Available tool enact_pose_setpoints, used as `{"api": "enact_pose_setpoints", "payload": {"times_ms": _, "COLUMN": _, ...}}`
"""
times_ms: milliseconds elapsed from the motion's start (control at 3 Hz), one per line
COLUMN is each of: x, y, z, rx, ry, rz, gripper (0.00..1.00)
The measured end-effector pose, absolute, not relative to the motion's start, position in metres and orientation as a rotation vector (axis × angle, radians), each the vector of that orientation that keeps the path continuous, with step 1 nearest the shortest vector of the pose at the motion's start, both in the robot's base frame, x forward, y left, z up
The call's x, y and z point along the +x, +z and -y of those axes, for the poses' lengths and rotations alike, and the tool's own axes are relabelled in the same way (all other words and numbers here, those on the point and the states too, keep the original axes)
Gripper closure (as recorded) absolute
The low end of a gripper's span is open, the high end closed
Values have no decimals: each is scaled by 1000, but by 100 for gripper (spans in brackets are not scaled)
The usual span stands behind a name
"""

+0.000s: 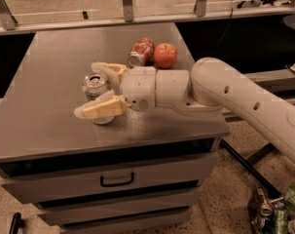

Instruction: Knock 7up can over

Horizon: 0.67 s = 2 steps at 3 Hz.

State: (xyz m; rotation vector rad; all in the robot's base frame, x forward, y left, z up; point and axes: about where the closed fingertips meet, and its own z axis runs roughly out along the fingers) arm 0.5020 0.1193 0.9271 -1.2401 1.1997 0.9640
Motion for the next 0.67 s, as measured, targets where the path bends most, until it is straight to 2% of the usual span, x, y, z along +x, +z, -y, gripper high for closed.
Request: {"api": "enact_pose_setpoints", "payload": {"times_ms": 667, "x": 502, "y": 934, "z": -121, "rx": -1241, "ry": 961, "rz": -1191, "gripper": 73}}
